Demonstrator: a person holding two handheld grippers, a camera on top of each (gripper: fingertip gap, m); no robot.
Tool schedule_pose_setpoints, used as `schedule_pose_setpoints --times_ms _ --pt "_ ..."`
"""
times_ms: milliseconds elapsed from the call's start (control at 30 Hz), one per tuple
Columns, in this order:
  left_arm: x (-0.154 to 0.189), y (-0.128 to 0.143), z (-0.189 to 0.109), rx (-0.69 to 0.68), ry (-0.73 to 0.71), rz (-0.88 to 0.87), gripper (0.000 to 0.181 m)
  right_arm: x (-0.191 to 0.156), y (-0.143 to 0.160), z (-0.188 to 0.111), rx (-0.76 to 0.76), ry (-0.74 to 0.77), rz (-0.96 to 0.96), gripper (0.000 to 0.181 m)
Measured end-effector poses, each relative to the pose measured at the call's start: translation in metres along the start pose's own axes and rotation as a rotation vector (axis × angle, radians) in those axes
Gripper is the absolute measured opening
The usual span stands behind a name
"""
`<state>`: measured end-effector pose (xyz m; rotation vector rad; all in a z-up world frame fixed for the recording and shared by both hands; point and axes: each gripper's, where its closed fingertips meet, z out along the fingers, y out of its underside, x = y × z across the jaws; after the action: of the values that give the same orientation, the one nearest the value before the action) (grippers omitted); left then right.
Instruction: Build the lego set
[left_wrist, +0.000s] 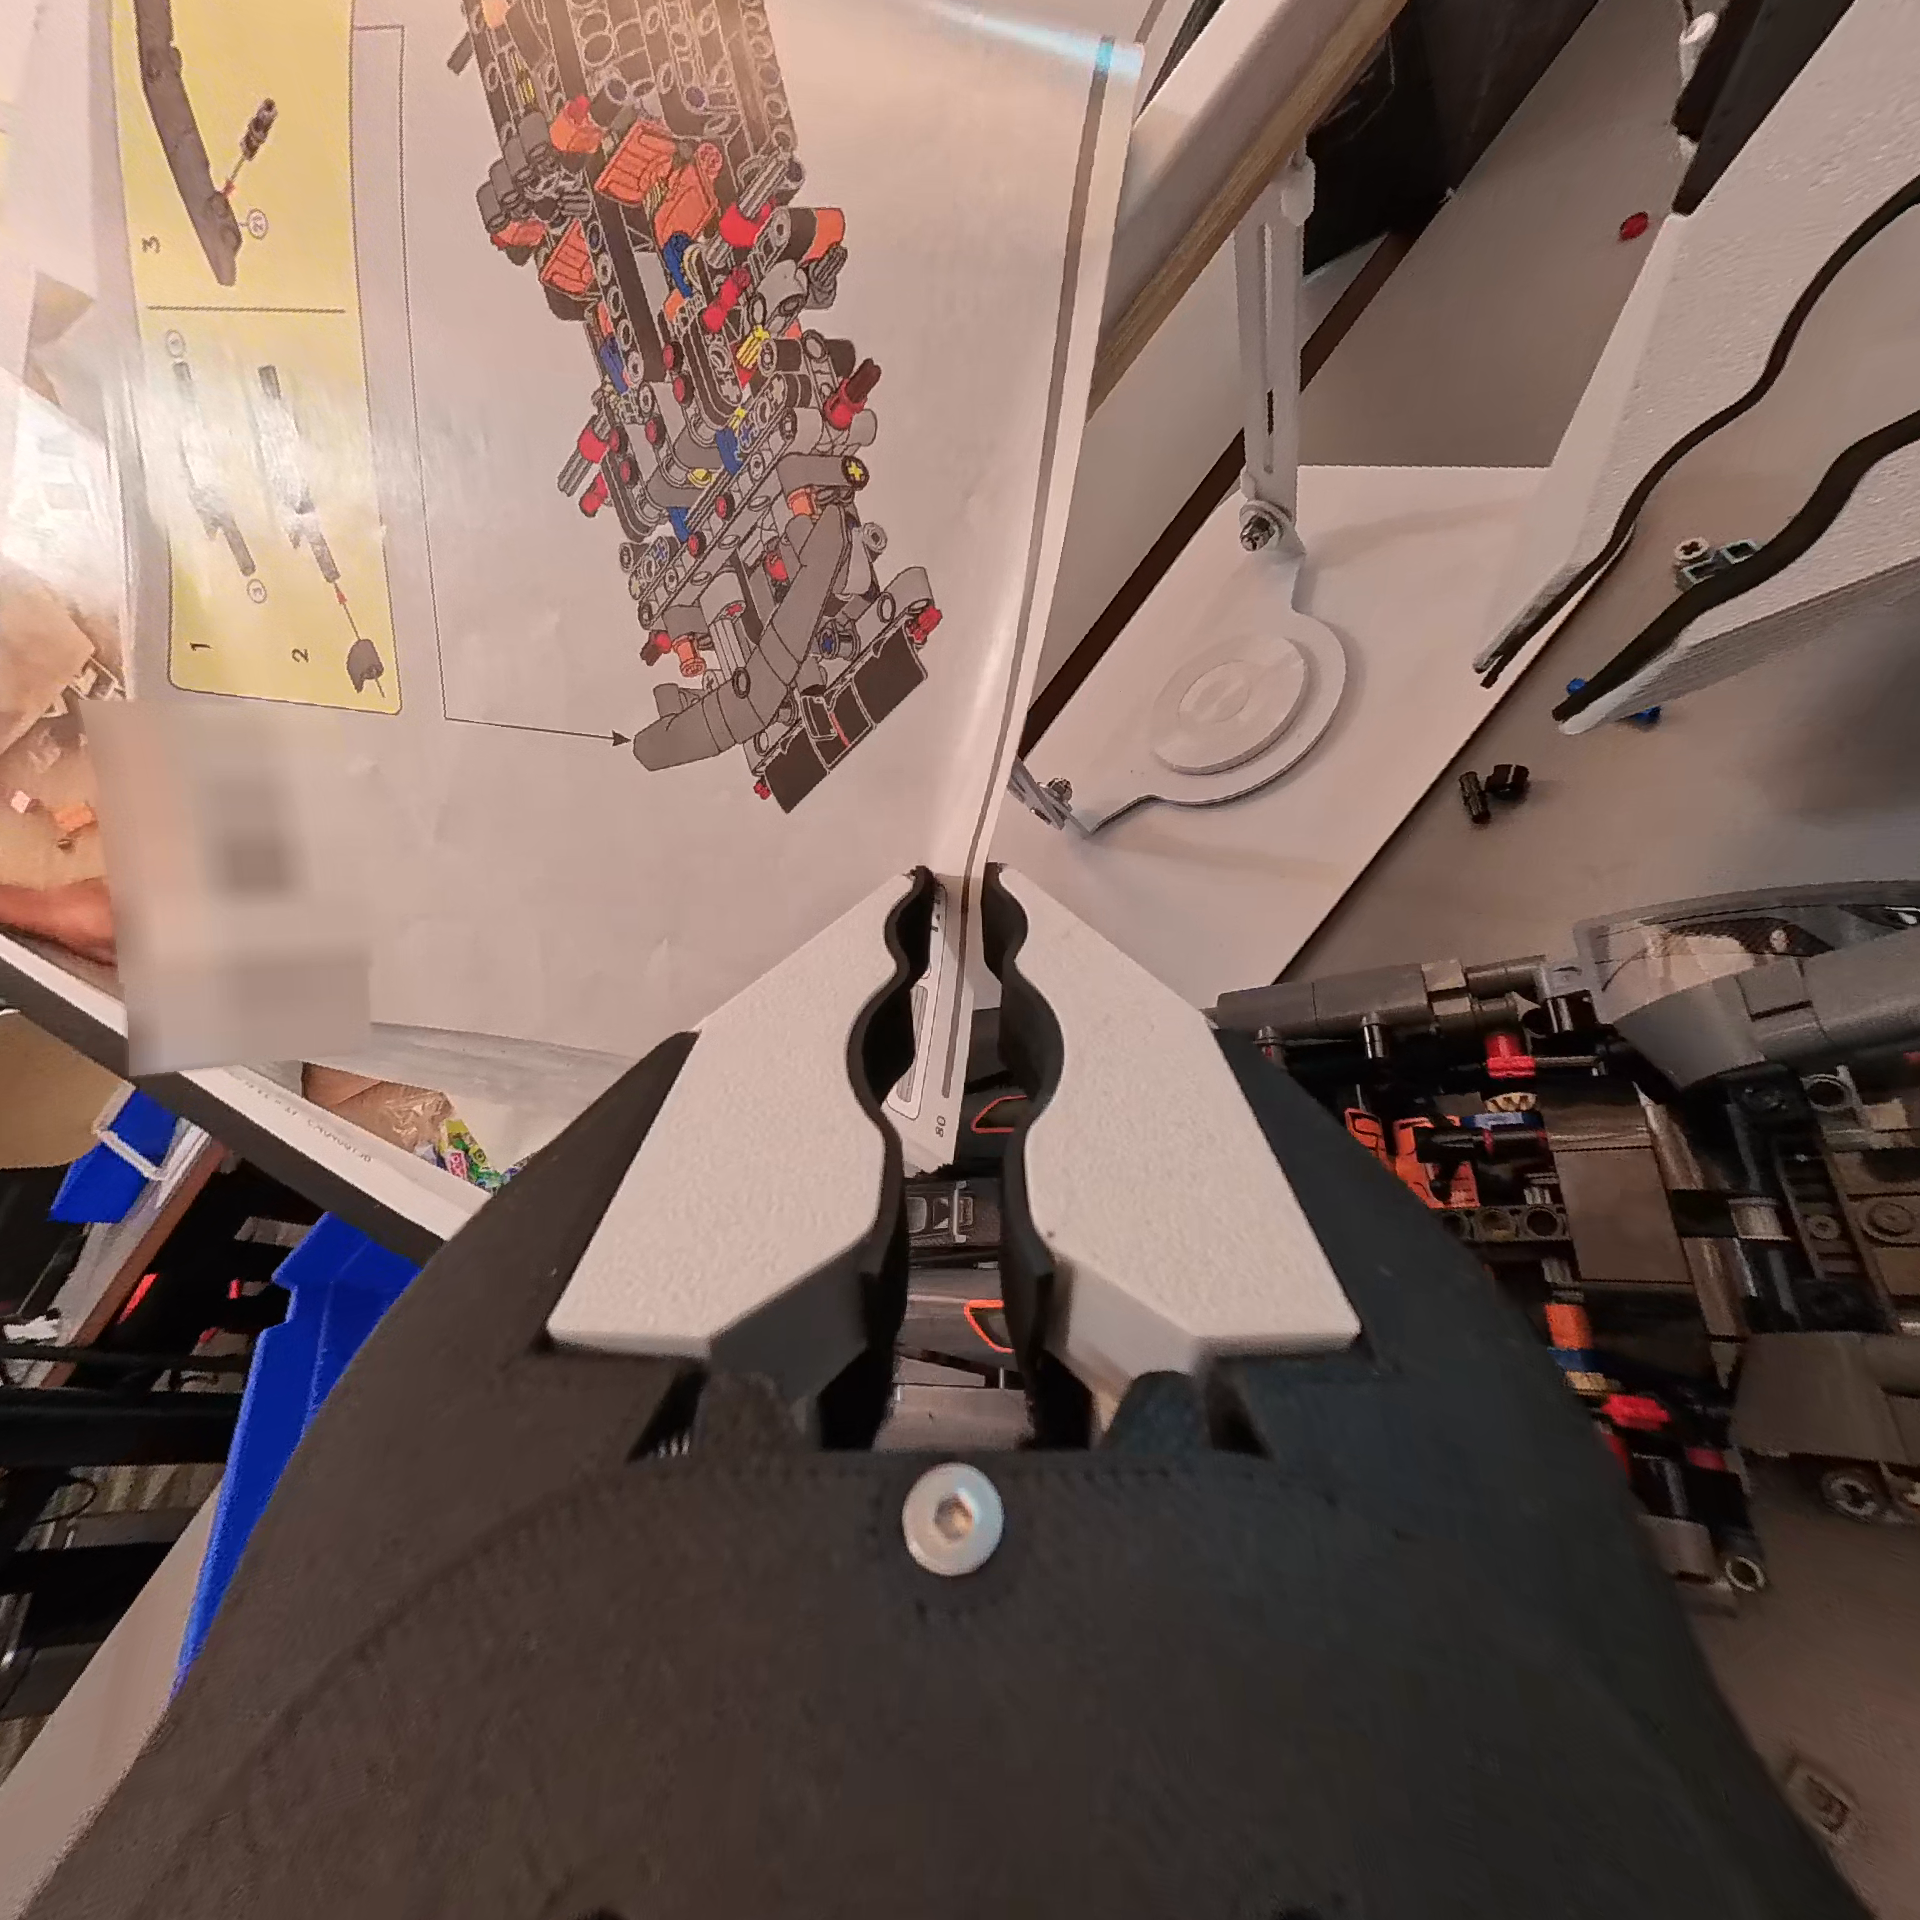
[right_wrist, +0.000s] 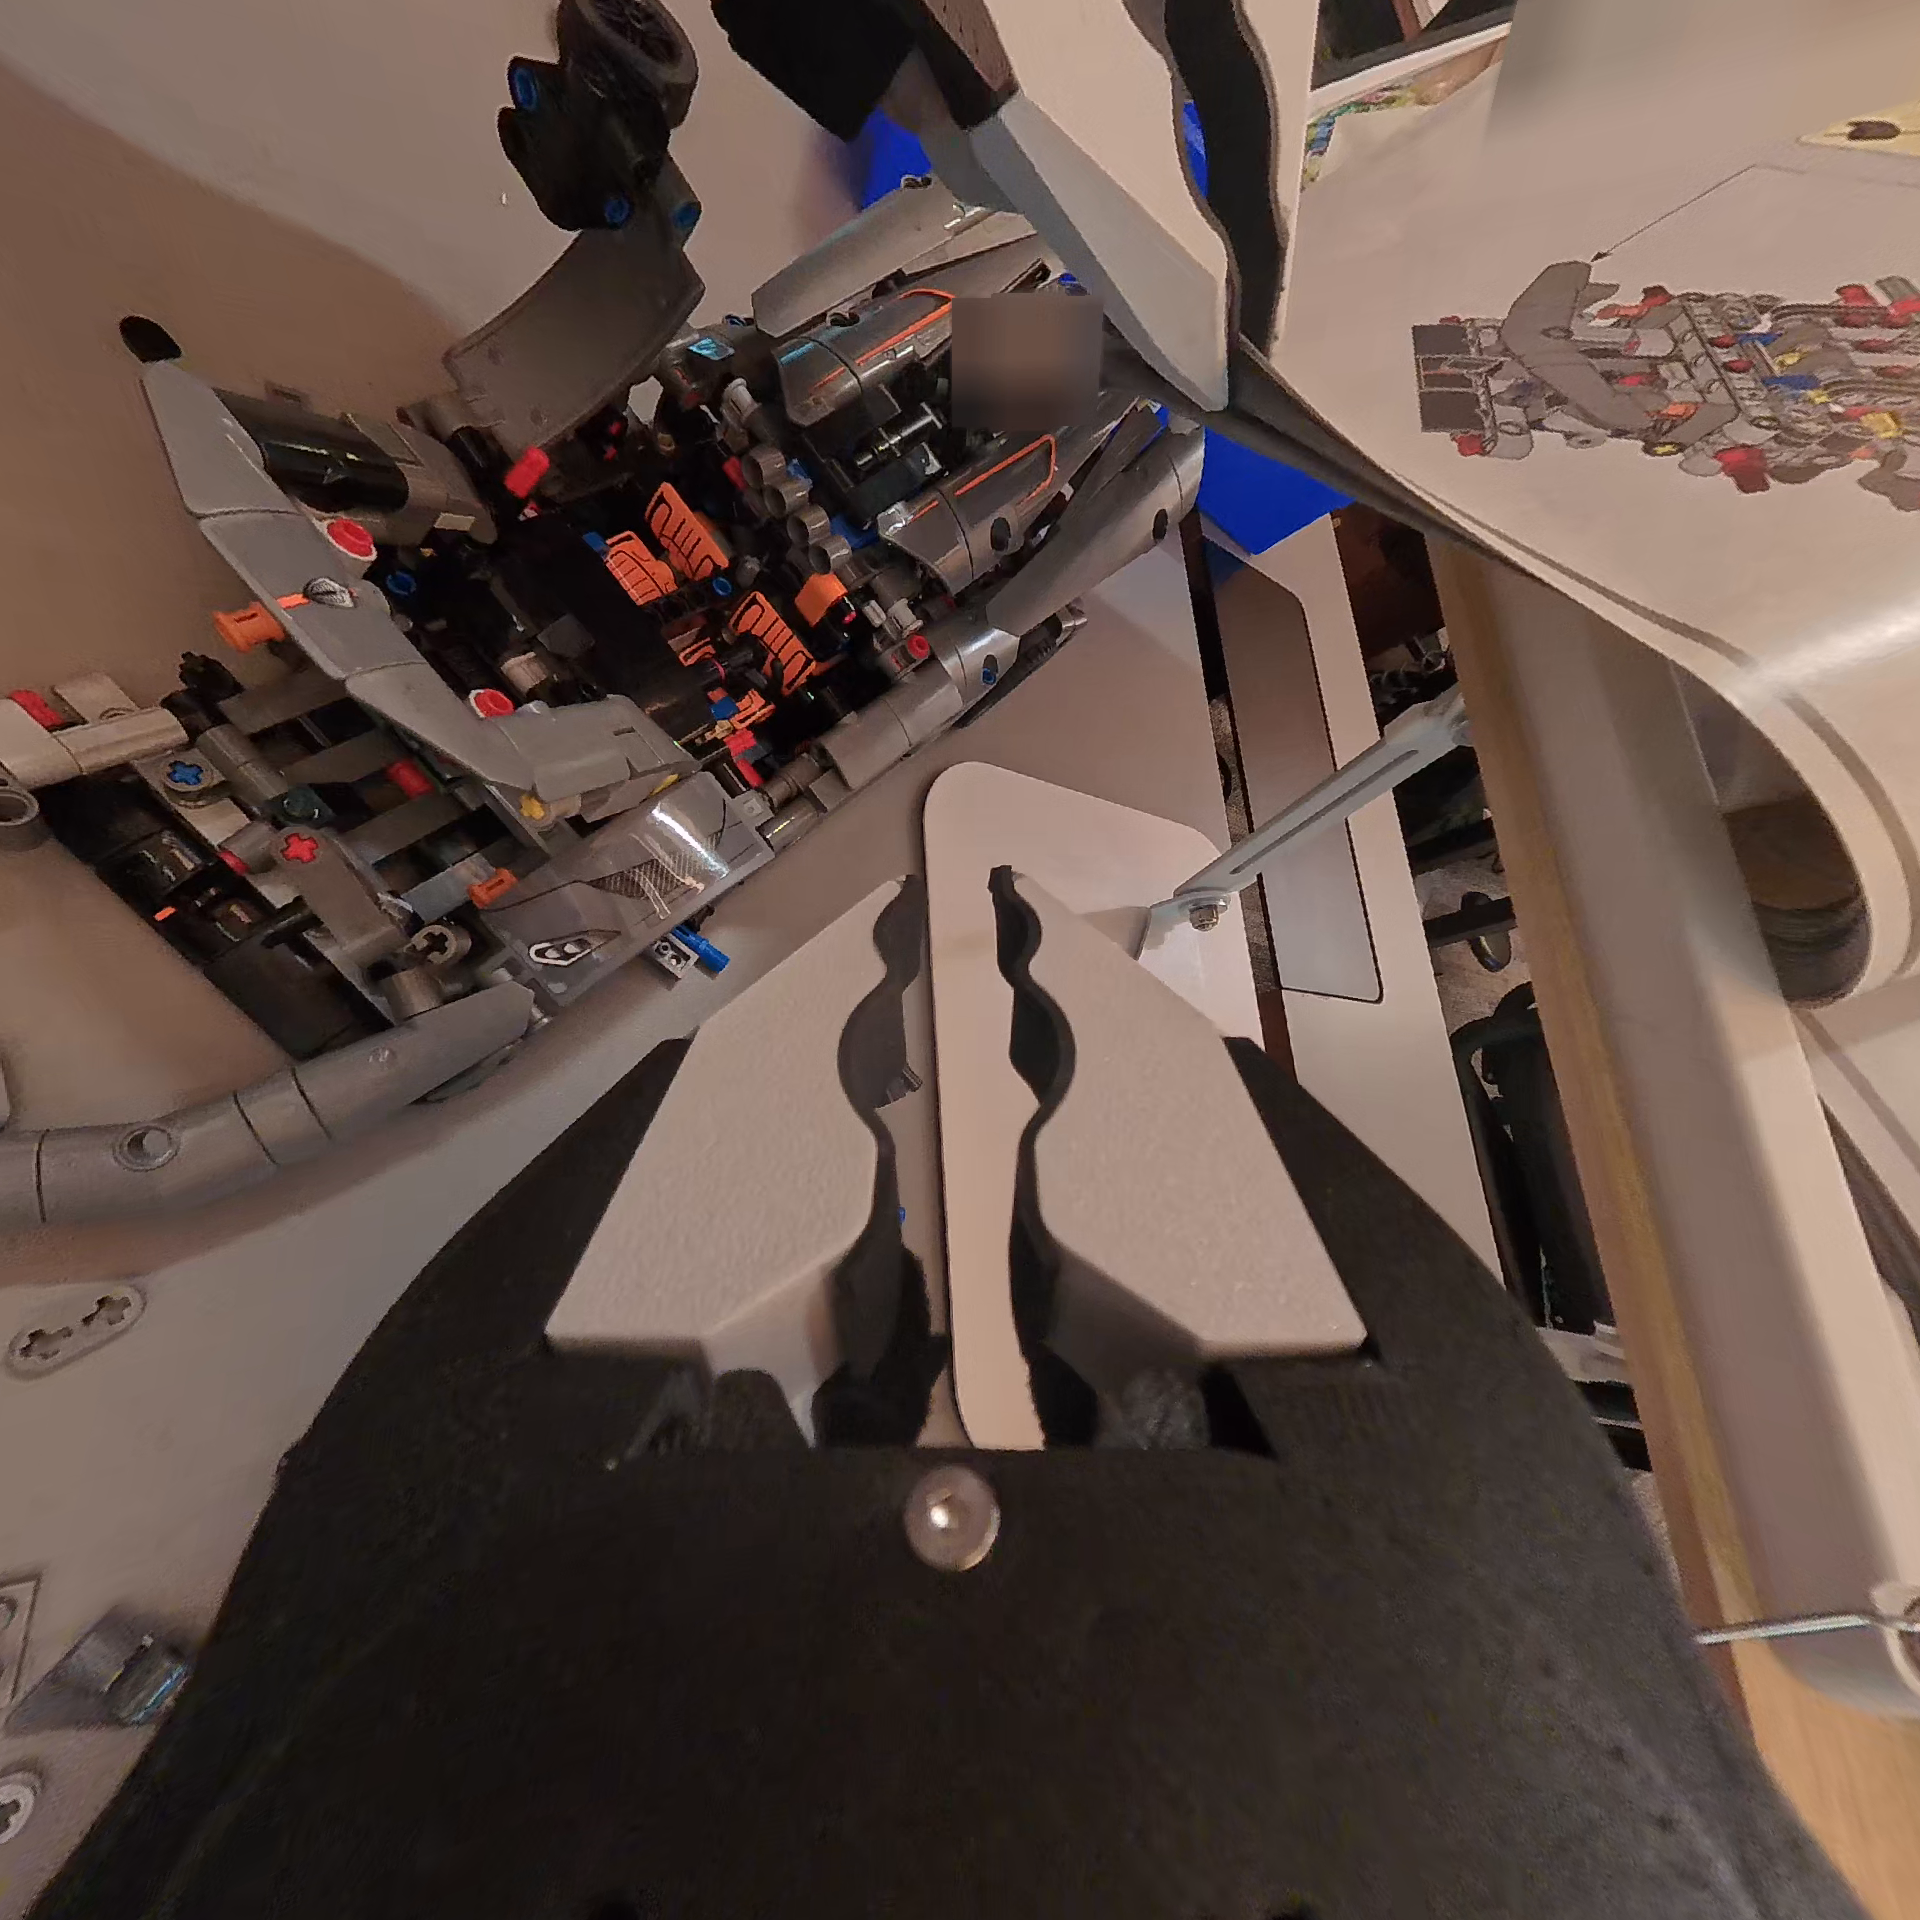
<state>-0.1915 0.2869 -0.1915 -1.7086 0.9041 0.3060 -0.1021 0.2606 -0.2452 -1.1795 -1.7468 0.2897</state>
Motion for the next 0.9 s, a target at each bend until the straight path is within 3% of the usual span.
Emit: schedule_pose_setpoints --times_ms 367,567,700,767,867,900 --pt "0.000 -0.010 -0.010 0.033 0.063 -0.046 0.000 0.016 -0.016 -0.011 0.047 0.051 0.005 0.015" --pt "-0.020 -0.037 -0.030 0.018 -0.087 0.130 0.000 0.066 -0.069 -0.050 0.182 0.238 0.002 0.039" --pt "-0.026 -0.073 -0.040 0.051 -0.206 0.289 0.000 0.094 -0.092 -0.060 0.167 0.352 -0.047 0.056" --pt "-0.028 -0.099 -0.049 0.087 -0.281 0.380 0.000 0.102 -0.088 -0.055 0.102 0.361 -0.040 0.051" --pt "-0.020 -0.144 -0.067 0.177 -0.343 0.456 0.000 0.110 -0.086 -0.054 0.084 0.400 -0.068 0.004" --pt "-0.018 -0.153 -0.070 0.187 -0.368 0.480 0.000 0.114 -0.089 -0.059 0.105 0.415 -0.059 0.003"
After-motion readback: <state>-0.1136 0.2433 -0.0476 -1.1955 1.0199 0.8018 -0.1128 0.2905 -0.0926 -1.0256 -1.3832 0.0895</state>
